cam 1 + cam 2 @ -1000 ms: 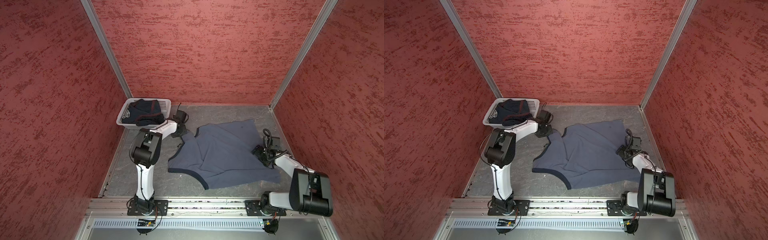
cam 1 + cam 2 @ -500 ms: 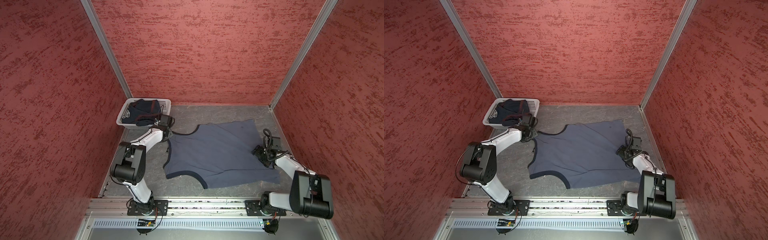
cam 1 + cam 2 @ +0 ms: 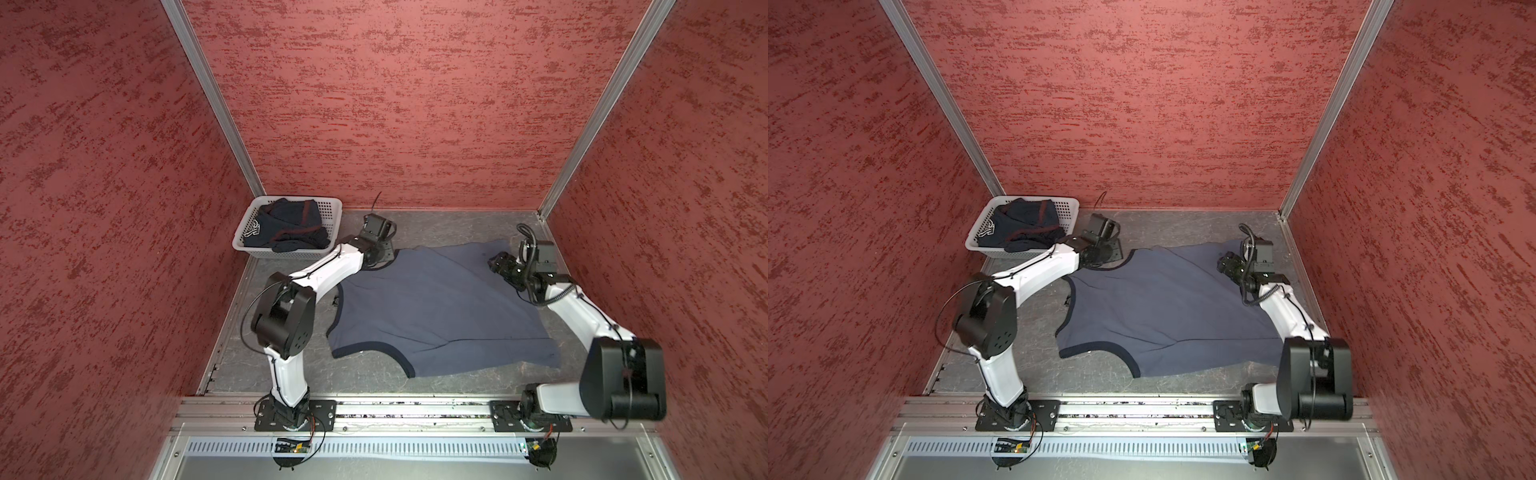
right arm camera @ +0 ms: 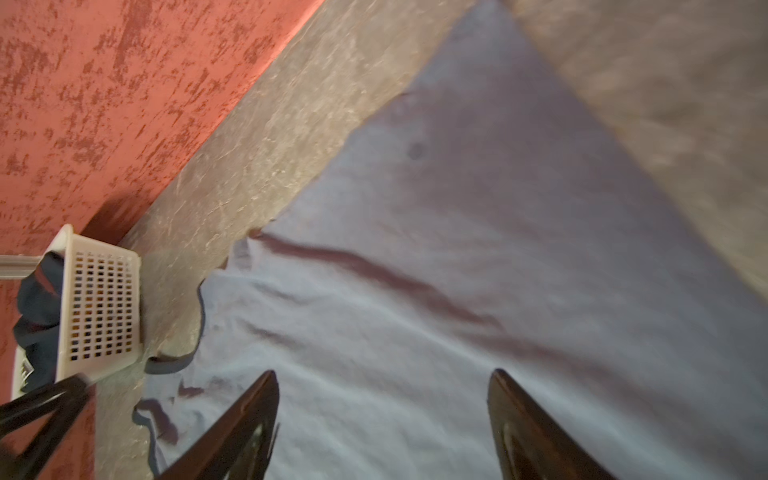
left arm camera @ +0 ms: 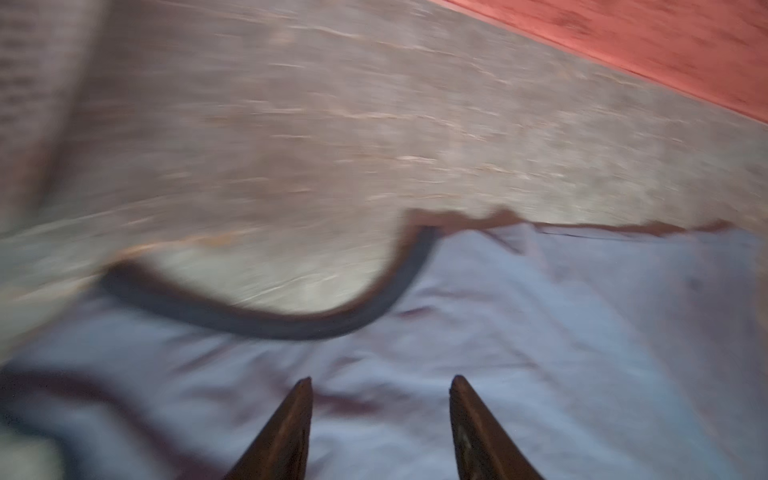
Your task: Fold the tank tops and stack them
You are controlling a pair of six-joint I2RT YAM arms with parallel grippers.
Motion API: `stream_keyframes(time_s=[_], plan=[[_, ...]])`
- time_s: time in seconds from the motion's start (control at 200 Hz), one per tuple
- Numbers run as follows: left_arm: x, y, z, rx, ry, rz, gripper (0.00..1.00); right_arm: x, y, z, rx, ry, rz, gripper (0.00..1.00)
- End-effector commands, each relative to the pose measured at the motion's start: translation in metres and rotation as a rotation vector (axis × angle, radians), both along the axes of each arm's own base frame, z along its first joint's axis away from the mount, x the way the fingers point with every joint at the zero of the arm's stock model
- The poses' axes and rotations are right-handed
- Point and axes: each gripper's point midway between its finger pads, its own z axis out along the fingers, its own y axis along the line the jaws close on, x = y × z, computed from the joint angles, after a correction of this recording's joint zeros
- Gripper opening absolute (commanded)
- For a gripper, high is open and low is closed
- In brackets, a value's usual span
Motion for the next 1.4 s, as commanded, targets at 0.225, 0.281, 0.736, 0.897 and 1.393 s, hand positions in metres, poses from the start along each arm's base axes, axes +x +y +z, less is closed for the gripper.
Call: stream_keyframes(time_s=[0.225,0.281,0.736,0.897,1.393], plan=[[0.043,-0.068,-0.060,-0.070,0.075,-0.130,0.54,0.103,-0.001,-0.031,-0.043,0.007,0.043,0.78],[0.050,-0.064,-0.067,-0.067,0.086,-0.102,0.54,0.116,-0.004,-0.043,-0.052,0.036,0.041,0.78],[0.060,-0.029,-0.107,-0.095,0.170,-0.032,0.56,0.162,-0.073,-0.126,-0.064,0.248,-0.108,0.77],[0.066,-0.035,-0.106,-0.109,0.157,-0.072,0.59,0.172,-0.099,-0.132,-0.067,0.260,-0.168,0.76],[0.097,-0.049,-0.011,-0.080,0.057,-0.126,0.83,0.178,-0.107,-0.021,-0.131,0.121,-0.129,0.79]])
